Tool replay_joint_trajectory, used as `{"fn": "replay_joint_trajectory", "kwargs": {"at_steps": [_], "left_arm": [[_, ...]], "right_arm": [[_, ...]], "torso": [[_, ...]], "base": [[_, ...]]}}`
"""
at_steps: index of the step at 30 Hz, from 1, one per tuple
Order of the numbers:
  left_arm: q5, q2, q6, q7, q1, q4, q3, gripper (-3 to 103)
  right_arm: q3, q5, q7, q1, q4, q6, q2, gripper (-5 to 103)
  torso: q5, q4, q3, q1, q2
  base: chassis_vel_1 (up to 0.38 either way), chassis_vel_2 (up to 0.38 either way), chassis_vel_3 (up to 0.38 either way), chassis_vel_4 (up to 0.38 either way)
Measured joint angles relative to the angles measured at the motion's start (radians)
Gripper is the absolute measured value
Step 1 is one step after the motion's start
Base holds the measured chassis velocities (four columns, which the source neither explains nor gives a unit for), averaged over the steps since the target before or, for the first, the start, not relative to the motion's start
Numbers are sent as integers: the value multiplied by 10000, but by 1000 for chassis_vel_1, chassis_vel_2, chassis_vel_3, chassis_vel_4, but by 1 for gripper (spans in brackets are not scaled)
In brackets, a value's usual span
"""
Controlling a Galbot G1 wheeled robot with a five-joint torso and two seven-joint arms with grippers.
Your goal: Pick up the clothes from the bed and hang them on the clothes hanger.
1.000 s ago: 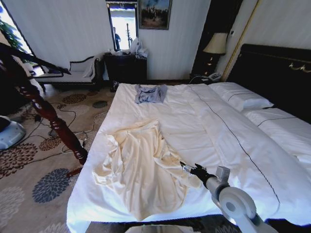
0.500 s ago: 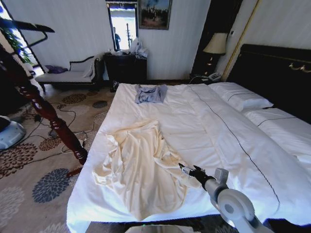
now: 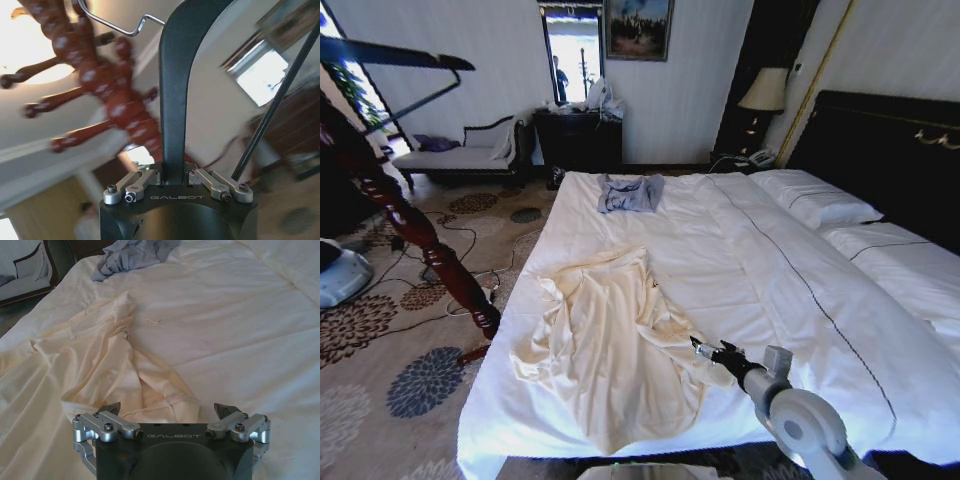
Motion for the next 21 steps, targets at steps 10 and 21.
{"fn": "replay_joint_trajectory", "kwargs": {"at_steps": [10, 21], "left_arm": [[-222, -509, -837, 1212, 456, 401, 845, 19], [1265, -1688, -1700, 1966, 332, 1224, 2794, 19]], "right_arm": [[306, 95, 116, 428, -299, 110, -514, 100], [-407, 925, 352, 2593, -1110, 148, -1881, 100]], "torso": [[0, 1, 0, 0, 0], [-2, 0, 0, 0, 0]], "base": [[0, 0, 0, 0], [0, 0, 0, 0]]}}
